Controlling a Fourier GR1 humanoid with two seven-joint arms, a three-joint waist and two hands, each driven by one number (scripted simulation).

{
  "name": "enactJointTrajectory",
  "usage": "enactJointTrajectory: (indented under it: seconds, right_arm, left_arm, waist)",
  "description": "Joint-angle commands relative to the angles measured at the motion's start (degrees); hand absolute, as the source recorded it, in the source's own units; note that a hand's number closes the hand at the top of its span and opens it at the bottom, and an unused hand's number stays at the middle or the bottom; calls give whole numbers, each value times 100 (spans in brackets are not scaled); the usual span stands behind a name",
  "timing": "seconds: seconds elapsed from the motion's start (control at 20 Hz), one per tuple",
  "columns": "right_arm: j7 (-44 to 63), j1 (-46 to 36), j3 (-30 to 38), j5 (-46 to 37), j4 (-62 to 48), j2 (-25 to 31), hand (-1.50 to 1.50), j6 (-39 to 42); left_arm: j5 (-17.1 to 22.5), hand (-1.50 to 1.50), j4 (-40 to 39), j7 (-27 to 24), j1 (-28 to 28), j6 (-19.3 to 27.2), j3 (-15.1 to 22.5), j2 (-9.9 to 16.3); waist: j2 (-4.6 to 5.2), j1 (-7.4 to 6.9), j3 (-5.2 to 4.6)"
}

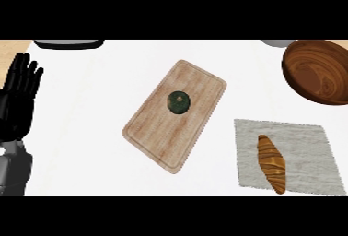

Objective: Pick the cupcake from the placemat and place it in the bowl

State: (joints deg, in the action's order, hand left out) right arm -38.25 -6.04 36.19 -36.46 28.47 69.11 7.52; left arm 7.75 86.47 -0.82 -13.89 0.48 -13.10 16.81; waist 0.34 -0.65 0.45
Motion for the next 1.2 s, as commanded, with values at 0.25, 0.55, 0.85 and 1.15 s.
enactJointTrajectory:
  seconds: [0.25,0.55,0.85,1.15]
  right_arm:
    - [-1027,-1051,350,542,-687,673,150,907]
    - [-512,-2078,70,775,-509,641,150,1937]
    - [679,-3224,-552,686,-126,442,150,2398]
    - [1315,-3915,-1222,418,265,-500,150,2178]
  left_arm:
    - [-94,0,165,215,-136,96,194,-119]
    - [85,0,-216,-6,-191,-227,-7,87]
    - [-69,0,-241,-229,-116,-84,36,-43]
    - [-244,0,-292,137,-500,148,217,-138]
  waist:
    - [-6,-102,-20]
    - [5,-144,-37]
    - [14,-185,-45]
    - [12,-114,-46]
